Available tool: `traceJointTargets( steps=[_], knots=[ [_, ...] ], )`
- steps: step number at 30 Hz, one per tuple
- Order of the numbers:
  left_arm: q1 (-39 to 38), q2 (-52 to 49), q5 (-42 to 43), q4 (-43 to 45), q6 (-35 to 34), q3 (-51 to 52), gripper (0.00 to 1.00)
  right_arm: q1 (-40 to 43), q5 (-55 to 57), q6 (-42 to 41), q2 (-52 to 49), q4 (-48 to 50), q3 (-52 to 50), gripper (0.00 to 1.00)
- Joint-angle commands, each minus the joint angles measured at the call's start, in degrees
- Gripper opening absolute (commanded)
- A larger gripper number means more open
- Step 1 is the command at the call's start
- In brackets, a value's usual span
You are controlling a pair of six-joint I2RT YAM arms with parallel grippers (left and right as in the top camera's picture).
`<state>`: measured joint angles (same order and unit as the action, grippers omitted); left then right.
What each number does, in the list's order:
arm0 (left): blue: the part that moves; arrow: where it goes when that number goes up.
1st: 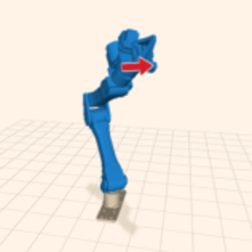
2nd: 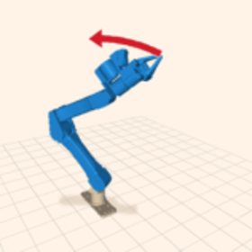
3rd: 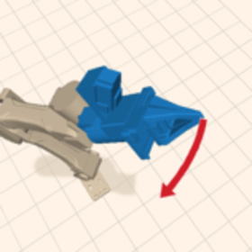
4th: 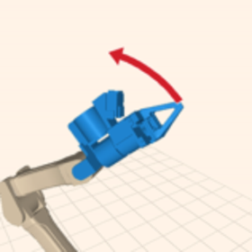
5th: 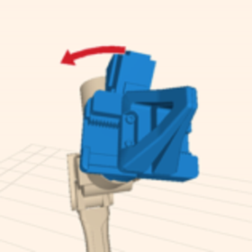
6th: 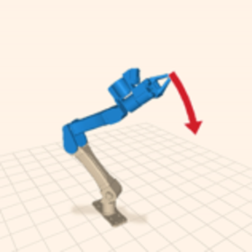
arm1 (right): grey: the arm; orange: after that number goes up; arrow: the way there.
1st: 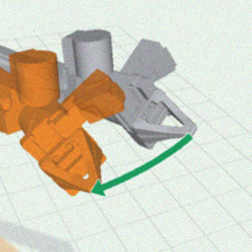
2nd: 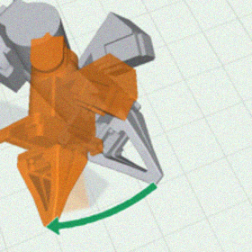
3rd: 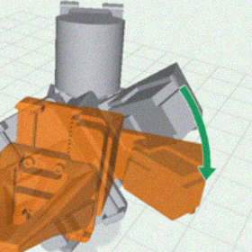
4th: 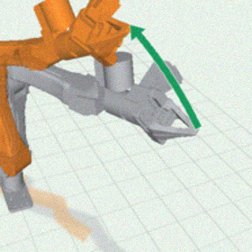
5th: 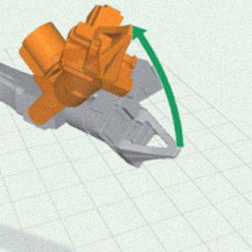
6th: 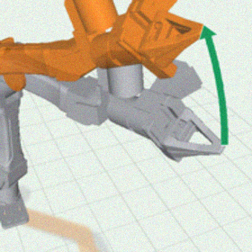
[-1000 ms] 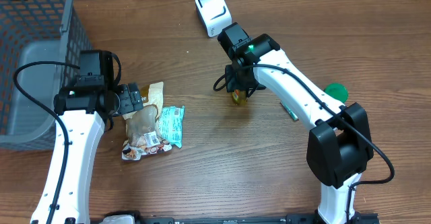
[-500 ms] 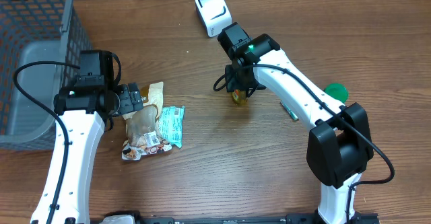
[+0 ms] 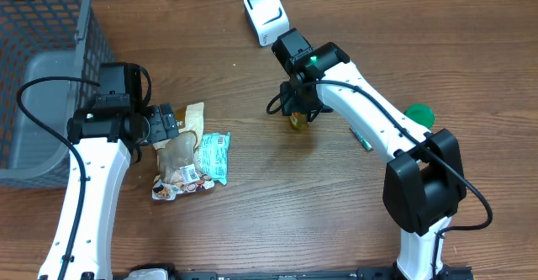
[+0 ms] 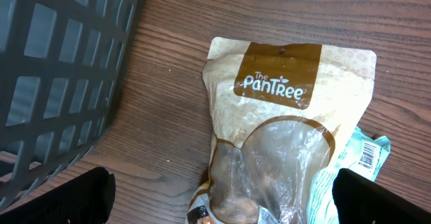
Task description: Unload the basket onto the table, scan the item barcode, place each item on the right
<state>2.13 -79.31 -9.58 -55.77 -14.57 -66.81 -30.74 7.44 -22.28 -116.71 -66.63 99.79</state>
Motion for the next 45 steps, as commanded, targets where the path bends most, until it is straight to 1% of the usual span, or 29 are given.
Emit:
traceJointTargets(
  steps=[1,11,32,34,37,40,41,42,45],
  knots=[
    [-0.3,-0.1,0.2,-0.1,0.9,-1.2,1.0,0.4,0.0,-0.2,3.1,0.3,1.6,0.65],
    [-0.3,-0.1,0.2,-0.1,0.9,-1.2,1.0,0.5,0.4,-0.2,3.7,0.3,1.6,0.61],
    [-0.3,-0.1,0.2,-0.1,0.9,-1.2,1.0,0.5,-0.7,-0.2,3.4,-0.7,0.7,0.59],
    [-0.3,-0.1,0.2,-0.1,0.9,-1.2,1.0,0.5,-0.7,-0.2,3.3,-0.7,0.4,0.57],
    [-0.3,-0.1,0.2,-0.1,0.9,-1.2,1.0,0.5,-0.7,-0.2,3.3,0.0,0.3,0.51],
    [-0.3,-0.1,0.2,-0.1,0.9,-1.2,0.99,0.6,-0.7,-0.2,3.3,0.2,0.3,0.49],
    [-0.3,-0.1,0.2,-0.1,0.9,-1.2,1.0,0.6,-0.7,-0.2,3.3,0.1,0.3,0.43],
    [-0.3,-0.1,0.2,-0.1,0.9,-1.2,1.0,0.6,-0.7,-0.2,3.3,0.0,0.3,0.41],
    [-0.3,-0.1,0.2,-0.1,0.9,-1.2,0.99,0.7,-2.3,-0.2,3.5,0.2,0.4,0.38]
  ],
)
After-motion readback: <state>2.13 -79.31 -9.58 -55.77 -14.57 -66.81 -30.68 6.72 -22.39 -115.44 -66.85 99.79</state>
